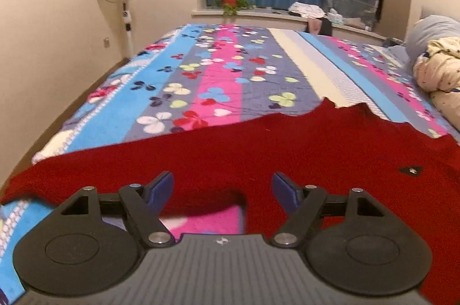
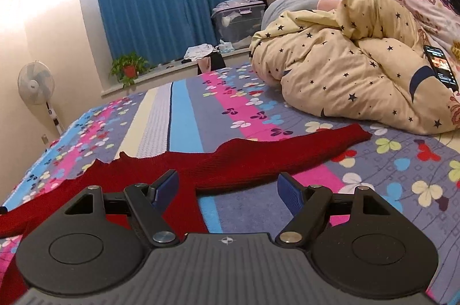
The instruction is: Fold small clothes
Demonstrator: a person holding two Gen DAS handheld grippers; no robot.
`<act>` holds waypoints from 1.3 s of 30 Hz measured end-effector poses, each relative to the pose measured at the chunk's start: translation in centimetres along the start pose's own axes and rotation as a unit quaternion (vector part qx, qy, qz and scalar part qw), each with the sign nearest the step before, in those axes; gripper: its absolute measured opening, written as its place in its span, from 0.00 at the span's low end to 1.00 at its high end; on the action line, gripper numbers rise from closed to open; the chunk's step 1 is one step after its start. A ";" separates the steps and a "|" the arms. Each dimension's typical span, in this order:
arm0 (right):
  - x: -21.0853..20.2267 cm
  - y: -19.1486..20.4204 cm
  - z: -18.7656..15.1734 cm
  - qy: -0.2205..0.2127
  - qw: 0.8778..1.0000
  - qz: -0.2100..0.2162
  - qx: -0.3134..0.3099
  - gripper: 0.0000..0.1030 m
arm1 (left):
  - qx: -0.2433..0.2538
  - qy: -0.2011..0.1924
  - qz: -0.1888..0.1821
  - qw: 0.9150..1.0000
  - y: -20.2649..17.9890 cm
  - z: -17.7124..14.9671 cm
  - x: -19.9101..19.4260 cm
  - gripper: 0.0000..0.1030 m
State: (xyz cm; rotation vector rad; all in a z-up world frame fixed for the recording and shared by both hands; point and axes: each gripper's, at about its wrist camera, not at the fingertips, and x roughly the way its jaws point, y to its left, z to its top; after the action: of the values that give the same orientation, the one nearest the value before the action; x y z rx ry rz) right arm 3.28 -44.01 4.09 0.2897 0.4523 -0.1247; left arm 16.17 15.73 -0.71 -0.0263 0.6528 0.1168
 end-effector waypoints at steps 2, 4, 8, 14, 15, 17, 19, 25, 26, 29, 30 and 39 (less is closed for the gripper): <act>0.4 0.2 0.1 -0.001 1.000 -0.006 0.004 0.75 | -0.011 -0.004 -0.003 1.000 0.6 0.4 0.2 0.77; 0.8 0.4 0.1 -0.001 1.000 -0.010 0.007 0.75 | -0.020 -0.007 -0.006 1.000 1.2 0.7 0.3 0.74; 1.3 0.9 0.1 -0.001 1.000 -0.016 -0.001 0.75 | -0.030 -0.005 0.001 1.000 1.9 0.9 0.6 0.63; 1.3 1.4 0.2 -0.023 0.999 -0.040 -0.021 0.69 | -0.058 0.001 0.013 0.998 3.5 1.2 1.4 0.39; 1.2 1.3 0.3 -0.031 0.998 -0.047 -0.024 0.68 | -0.058 0.001 0.017 0.998 3.7 1.2 1.5 0.38; 1.1 1.1 0.7 -0.041 0.997 -0.055 -0.031 0.66 | -0.062 0.005 0.023 0.998 4.1 1.2 1.9 0.38; 0.9 0.7 1.2 -0.046 0.996 -0.063 -0.046 0.66 | -0.072 0.010 0.027 0.997 4.7 1.2 2.5 0.38; -0.5 -0.6 1.7 -0.053 0.996 -0.055 -0.039 0.66 | -0.136 0.026 0.027 0.990 8.0 1.0 4.2 0.39; -0.7 -0.6 1.7 -0.058 0.996 -0.053 -0.034 0.66 | -0.148 0.030 0.028 0.988 8.5 0.9 4.5 0.39; -0.7 -0.6 1.4 -0.061 0.996 -0.056 -0.024 0.66 | -0.180 0.040 0.032 0.982 10.2 0.6 5.2 0.39; -0.4 -0.5 1.3 -0.057 0.996 -0.057 -0.025 0.66 | -0.186 0.041 0.035 0.981 10.6 0.6 5.3 0.39; 1.1 -0.5 1.0 -0.039 0.996 -0.063 -0.046 0.66 | -0.280 0.054 0.051 0.957 14.4 -0.2 6.2 0.48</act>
State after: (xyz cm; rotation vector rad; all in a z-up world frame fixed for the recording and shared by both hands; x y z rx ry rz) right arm 4.58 -44.81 4.36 0.1653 0.3973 -0.2364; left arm 19.27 30.60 -4.45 -0.5498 0.7127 0.4006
